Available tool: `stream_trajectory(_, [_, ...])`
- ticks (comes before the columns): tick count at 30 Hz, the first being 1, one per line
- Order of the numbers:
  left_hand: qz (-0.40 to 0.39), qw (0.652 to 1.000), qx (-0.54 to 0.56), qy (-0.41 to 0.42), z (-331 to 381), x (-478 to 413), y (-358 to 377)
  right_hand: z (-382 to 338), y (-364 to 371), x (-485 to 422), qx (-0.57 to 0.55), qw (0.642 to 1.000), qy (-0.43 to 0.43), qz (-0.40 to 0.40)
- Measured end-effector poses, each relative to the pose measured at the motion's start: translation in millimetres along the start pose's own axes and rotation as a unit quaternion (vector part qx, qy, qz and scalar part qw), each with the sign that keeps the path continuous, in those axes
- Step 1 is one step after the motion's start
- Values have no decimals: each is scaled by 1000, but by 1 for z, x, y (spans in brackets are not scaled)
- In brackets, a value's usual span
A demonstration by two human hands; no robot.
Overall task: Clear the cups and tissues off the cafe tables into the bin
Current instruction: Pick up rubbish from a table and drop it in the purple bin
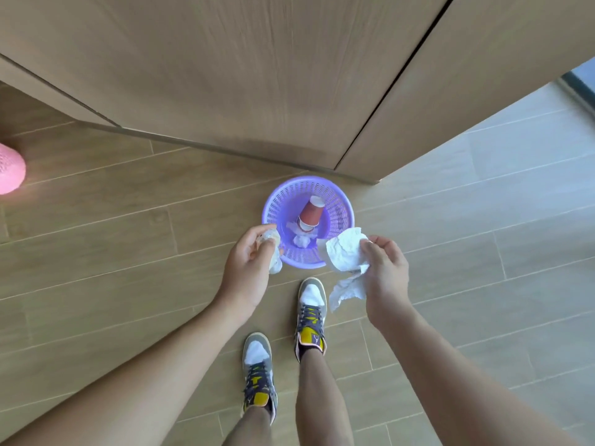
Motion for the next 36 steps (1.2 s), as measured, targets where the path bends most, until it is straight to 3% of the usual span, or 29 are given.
stream_trajectory(11, [25,999,-8,-21,-46,-38,2,48,85,-101,87,996,26,-9])
stream_trajectory(22, [33,999,1,-34,-71,-61,-2,81,153,-133,138,958,160,-196])
stream_trajectory(36, [18,998,-5,-61,-70,-66,29,83,53,-98,-4,989,125,-75])
Point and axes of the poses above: each hand's wrist, its own x-axis away from the middle knuckle, its own y-axis out of the palm, z = x × y, the point moved 3 cm from there along -x, towards the middle knuckle, and after that the axes turned 5 degrees about x, right-handed, at the moved point
